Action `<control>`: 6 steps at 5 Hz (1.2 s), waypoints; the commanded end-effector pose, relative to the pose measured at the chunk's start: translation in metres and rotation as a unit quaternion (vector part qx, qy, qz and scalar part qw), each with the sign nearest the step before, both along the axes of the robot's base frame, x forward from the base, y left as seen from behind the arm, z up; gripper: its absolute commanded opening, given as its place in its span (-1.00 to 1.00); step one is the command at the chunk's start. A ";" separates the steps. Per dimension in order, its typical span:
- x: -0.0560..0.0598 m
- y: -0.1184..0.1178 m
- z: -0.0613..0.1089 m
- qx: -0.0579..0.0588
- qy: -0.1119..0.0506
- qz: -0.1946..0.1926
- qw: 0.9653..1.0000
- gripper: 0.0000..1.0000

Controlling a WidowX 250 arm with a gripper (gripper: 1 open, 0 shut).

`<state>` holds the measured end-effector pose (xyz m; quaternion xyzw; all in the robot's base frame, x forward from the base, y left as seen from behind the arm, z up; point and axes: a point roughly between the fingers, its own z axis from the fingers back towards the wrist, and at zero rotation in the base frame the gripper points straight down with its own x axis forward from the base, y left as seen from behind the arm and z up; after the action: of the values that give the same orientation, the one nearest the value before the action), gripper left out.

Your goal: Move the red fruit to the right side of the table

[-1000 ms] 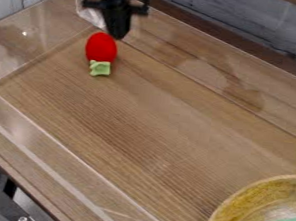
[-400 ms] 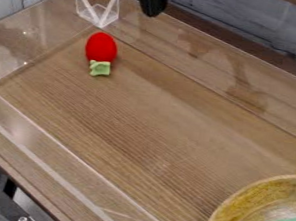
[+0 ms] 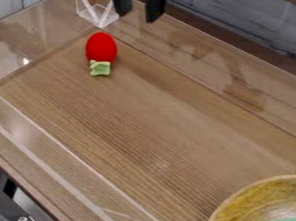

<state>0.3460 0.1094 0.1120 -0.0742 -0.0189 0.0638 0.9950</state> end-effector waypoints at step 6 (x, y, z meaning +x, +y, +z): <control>-0.009 0.035 0.002 0.031 0.013 0.068 0.997 -1.00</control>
<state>0.3290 0.1438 0.0828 -0.0549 0.0314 0.1326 0.9891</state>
